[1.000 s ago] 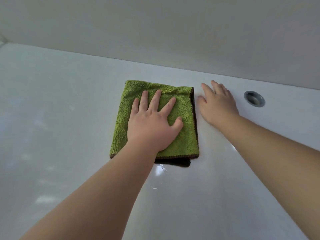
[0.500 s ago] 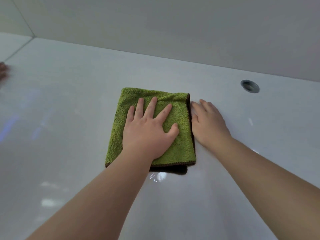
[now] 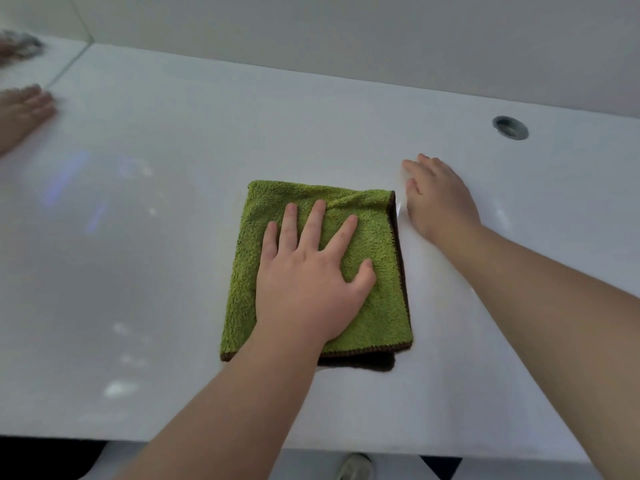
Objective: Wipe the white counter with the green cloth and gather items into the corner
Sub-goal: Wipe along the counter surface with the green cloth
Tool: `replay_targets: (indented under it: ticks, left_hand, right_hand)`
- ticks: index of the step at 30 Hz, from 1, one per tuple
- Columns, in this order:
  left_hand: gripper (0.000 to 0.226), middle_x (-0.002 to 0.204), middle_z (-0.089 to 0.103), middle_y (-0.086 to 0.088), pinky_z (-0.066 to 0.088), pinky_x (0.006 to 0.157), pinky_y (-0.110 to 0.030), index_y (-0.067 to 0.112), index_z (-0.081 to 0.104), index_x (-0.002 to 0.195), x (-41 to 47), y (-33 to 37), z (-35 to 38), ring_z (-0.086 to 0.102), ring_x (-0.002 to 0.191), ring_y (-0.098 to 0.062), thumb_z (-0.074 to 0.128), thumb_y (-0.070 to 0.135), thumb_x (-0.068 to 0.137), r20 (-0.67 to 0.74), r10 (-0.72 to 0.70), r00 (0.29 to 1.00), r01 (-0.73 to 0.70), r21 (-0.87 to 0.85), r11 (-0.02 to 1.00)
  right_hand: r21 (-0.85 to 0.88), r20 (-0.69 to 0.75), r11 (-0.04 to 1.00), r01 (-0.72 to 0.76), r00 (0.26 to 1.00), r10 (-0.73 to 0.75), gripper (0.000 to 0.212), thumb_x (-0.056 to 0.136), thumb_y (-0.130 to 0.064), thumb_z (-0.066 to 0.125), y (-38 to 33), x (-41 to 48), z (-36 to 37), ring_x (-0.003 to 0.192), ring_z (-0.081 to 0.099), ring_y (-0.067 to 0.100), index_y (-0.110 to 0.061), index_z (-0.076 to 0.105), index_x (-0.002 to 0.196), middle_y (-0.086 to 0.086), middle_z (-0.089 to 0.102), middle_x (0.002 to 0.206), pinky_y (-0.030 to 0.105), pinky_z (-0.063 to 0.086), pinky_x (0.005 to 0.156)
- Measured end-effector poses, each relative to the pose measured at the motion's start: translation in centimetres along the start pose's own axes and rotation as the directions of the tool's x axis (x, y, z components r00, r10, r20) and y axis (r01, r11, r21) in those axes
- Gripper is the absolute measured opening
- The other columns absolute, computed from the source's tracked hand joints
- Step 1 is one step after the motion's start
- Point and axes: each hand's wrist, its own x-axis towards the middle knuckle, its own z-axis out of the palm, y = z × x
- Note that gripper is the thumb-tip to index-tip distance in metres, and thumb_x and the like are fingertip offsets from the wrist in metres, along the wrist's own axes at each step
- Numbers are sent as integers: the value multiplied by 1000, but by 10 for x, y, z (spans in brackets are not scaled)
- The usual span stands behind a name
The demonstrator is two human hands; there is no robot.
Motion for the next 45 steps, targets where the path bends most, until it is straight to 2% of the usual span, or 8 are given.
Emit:
replay_targets:
  ticks: [12,16,24,29,38,45]
  left_hand:
    - [68,168,6,5,-6,122,-50,51,17,155,-74,-5,-8,-7,154,-27,18,72,90,11,-2,1000,2,-27,1000]
    - [69,168,1,6,-8,122,-50,53,12,155,-77,-5,-9,-11,154,-26,16,73,89,28,-11,1000,11,-23,1000]
    - [72,167,-7,10,-14,120,-50,56,0,153,-19,-2,-5,-18,152,-25,10,76,85,38,-38,999,38,-23,999]
    - [73,168,-7,11,-14,120,-49,56,-1,153,41,-1,1,-18,152,-25,8,77,84,29,-36,999,36,-13,999]
    - [74,168,-5,12,-11,122,-48,58,-1,151,135,0,11,-16,153,-24,7,81,81,34,-65,997,64,40,997]
    - [72,167,-8,13,-12,121,-47,59,-4,151,163,-1,12,-18,152,-22,7,80,83,36,-67,997,66,35,997]
  right_hand:
    - [-1,37,1000,-31,999,31,47,104,-28,26,-6,-5,-1,148,17,21,-23,35,149,3,24,160,33,9,119]
    - [-5,33,1000,-28,999,29,46,104,-28,26,-7,-4,-4,147,17,21,-22,34,149,3,24,160,32,9,118]
    - [-20,30,999,-31,999,31,48,103,-26,26,-8,-3,-3,148,16,21,-22,33,150,3,24,160,32,10,118]
    - [-56,-2,998,-15,1000,15,47,100,-25,32,-6,-3,0,146,21,24,-19,38,147,7,30,158,34,13,118]
    - [-71,7,997,-9,1000,10,47,97,-27,33,-4,0,1,144,25,25,-23,42,143,5,33,156,41,21,117]
    - [-51,69,999,-17,997,20,49,98,-30,34,-8,0,-5,145,22,22,-26,39,146,1,31,156,40,20,118]
